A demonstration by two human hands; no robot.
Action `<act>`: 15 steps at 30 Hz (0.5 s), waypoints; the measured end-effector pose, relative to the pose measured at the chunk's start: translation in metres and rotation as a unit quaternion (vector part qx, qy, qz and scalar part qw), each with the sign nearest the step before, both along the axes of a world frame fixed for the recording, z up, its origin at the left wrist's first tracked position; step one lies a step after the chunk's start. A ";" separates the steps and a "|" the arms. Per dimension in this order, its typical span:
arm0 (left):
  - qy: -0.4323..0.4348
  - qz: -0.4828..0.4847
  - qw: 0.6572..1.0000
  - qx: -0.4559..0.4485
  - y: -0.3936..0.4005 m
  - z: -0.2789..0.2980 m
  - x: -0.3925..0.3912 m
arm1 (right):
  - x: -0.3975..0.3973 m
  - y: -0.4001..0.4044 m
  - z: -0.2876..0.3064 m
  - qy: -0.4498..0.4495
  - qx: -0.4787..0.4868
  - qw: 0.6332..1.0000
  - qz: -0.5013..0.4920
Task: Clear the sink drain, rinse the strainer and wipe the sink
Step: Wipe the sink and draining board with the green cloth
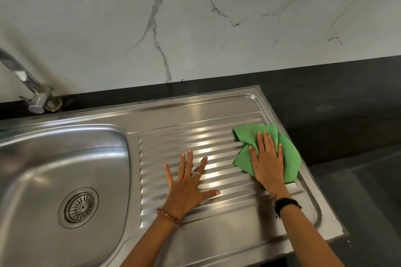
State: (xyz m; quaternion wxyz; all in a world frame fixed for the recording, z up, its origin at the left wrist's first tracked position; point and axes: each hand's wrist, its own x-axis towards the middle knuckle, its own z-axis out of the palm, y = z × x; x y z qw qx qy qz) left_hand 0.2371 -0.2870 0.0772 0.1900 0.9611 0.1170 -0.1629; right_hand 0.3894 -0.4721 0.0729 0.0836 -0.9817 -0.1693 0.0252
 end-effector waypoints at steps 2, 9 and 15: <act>-0.006 -0.003 1.000 -0.010 0.001 -0.001 0.000 | 0.000 -0.001 -0.001 -0.005 -0.014 1.000 -0.001; -0.058 0.082 0.995 -0.024 0.031 0.002 -0.035 | 0.021 0.023 0.003 0.011 -0.006 0.999 -0.050; -0.053 0.224 0.973 -0.032 0.050 0.000 -0.075 | -0.025 0.086 0.005 0.023 0.006 0.999 0.028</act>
